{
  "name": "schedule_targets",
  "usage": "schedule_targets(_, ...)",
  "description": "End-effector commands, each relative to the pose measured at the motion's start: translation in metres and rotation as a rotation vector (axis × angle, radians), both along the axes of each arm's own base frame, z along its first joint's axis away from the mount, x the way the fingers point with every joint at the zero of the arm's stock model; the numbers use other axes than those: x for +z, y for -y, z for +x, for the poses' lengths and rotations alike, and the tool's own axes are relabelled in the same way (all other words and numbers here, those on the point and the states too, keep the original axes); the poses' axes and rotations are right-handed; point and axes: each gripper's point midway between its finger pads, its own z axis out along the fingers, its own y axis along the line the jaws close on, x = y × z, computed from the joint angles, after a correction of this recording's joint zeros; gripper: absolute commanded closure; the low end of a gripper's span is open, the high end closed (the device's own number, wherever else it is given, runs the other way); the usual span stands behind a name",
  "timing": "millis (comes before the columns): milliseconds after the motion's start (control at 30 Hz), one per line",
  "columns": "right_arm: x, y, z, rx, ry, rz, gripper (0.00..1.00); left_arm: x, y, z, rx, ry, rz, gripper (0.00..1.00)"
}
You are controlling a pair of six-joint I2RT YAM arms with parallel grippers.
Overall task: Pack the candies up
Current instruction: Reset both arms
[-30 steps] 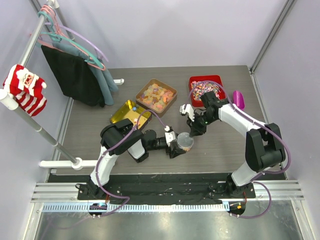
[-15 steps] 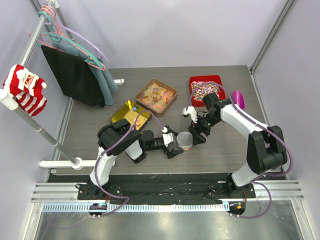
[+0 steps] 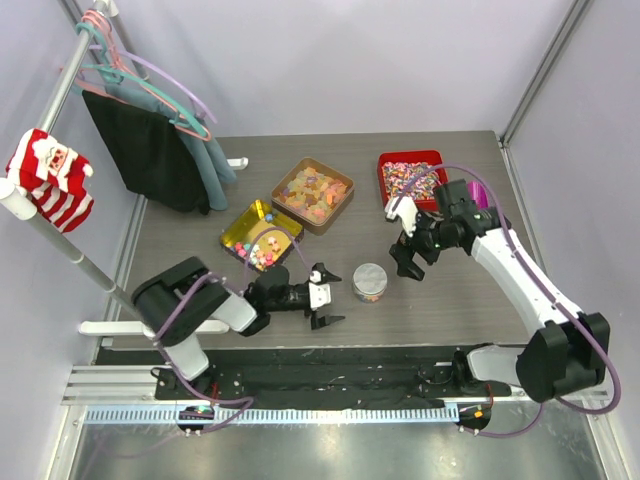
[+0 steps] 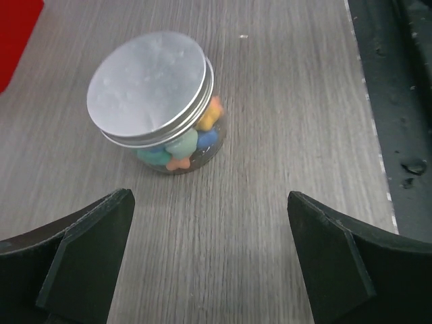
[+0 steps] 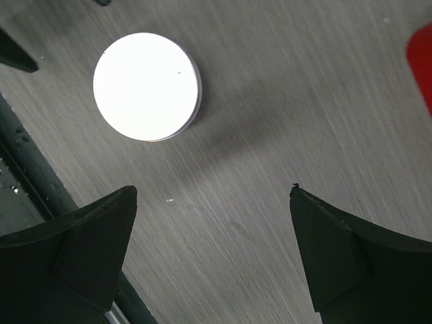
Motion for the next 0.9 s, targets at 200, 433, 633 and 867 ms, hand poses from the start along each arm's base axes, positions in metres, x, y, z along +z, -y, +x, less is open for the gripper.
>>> schedule_targets(200, 0.080, 0.015, 0.032, -0.293, 0.322, 0.107, 0.00, 0.062, -0.024, -0.026, -0.165, -0.067, 0.225, 0.00)
schedule_targets(433, 0.167, 0.034, 0.031, -0.510, 0.558, 0.261, 0.00, 0.182, -0.042, 0.003, -0.020, -0.171, 0.348, 0.00)
schedule_targets(633, 0.246, 0.028, -0.010, -0.449, 0.699, 0.427, 0.00, 0.316, -0.073, 0.010, -0.023, -0.203, 0.070, 0.00)
schedule_targets(867, 0.300, 0.000, -0.063, -0.239, 0.686, 0.567, 0.00, 0.397, -0.112, -0.018, 0.022, -0.130, -0.081, 0.00)
